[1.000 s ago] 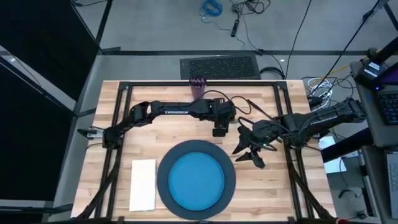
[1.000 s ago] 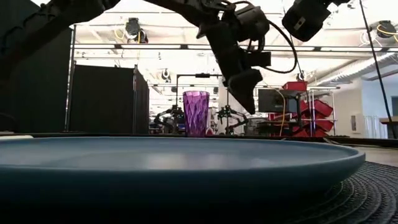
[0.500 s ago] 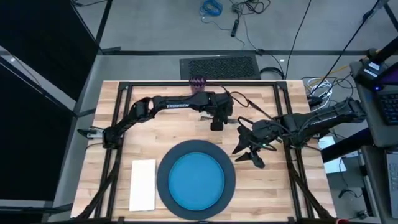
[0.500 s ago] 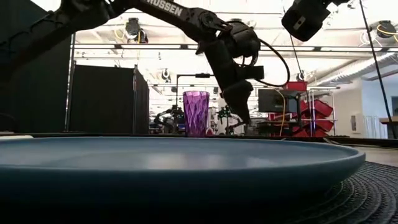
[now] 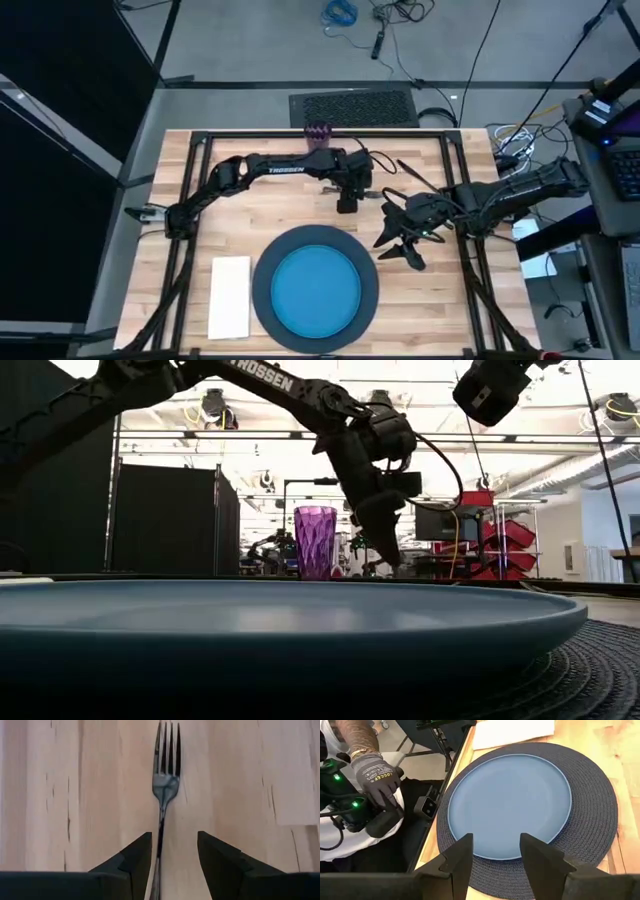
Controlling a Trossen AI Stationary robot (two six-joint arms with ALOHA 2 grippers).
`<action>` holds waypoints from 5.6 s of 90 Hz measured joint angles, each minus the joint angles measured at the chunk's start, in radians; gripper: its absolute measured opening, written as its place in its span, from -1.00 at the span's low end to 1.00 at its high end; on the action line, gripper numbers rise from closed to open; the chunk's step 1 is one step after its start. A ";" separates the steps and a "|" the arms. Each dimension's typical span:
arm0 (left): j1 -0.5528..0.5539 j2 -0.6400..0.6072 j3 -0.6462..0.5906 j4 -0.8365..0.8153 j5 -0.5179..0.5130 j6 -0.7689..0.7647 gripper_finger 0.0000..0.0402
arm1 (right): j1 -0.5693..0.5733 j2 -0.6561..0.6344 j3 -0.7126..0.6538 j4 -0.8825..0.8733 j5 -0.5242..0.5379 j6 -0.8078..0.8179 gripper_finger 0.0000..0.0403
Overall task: Set table place
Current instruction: Put the black fork on the white table napkin
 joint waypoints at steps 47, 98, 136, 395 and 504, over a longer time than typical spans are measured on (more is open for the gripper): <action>0.014 0.076 0.000 0.024 0.013 -0.022 -0.29 | 0.000 0.000 0.000 -0.001 0.000 0.000 -0.26; 0.015 0.086 0.001 0.019 0.013 -0.023 -0.86 | 0.000 0.000 0.000 0.000 -0.001 0.000 -0.26; 0.014 0.080 0.041 -0.062 -0.050 -0.024 -1.00 | 0.000 0.000 0.000 -0.001 -0.001 -0.002 -0.26; -1.089 -0.948 -0.886 -0.520 -0.291 -2.455 -1.00 | -0.032 -0.066 0.009 -0.058 -0.001 -0.014 -0.26; -1.112 -0.751 -0.854 -0.357 -0.312 -2.504 -1.00 | 0.033 -0.065 -0.001 -0.052 0.050 0.027 -0.26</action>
